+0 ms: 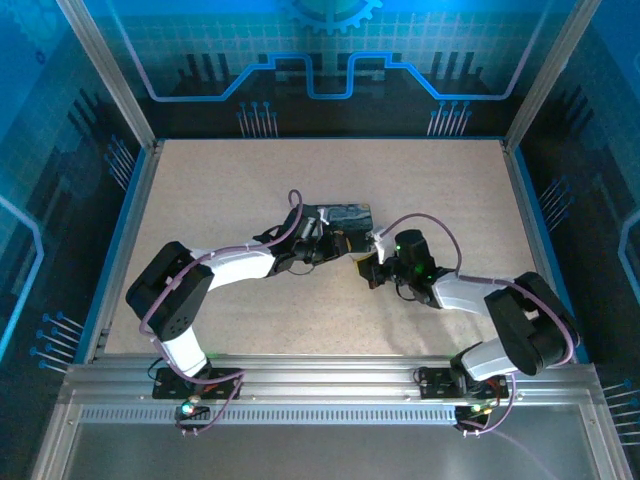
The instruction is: Unlock the padlock with the key
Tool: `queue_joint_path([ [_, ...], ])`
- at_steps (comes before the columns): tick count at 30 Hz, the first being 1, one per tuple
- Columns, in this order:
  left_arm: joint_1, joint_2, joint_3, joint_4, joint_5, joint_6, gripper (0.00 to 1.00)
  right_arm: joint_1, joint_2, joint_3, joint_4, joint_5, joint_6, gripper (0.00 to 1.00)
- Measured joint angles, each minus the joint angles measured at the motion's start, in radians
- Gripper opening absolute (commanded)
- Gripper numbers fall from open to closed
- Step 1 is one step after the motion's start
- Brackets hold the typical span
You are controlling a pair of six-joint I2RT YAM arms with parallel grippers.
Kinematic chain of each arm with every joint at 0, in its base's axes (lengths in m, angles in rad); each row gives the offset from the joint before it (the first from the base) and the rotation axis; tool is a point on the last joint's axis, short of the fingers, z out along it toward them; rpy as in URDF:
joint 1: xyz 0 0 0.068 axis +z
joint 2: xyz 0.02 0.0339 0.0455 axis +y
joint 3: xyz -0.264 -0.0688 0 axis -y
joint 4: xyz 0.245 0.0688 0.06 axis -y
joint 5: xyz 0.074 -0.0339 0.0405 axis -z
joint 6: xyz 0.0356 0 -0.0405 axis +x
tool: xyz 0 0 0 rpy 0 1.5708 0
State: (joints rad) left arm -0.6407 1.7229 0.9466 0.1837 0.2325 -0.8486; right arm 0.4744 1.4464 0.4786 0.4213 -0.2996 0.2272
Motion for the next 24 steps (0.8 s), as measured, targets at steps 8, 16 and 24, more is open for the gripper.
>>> queue_joint_path([
  [8,0.0,0.0,0.0,0.0,0.0,0.0,0.11,-0.008,0.012,0.005,0.014,-0.013,0.001,0.0],
  [16,0.0,0.0,0.0,0.0,0.0,0.0,0.11,-0.016,0.022,0.016,0.018,-0.024,0.004,0.0],
  [24,0.0,0.0,0.0,-0.001,-0.001,0.0,0.1,-0.018,0.037,0.027,0.023,-0.027,0.008,0.0],
])
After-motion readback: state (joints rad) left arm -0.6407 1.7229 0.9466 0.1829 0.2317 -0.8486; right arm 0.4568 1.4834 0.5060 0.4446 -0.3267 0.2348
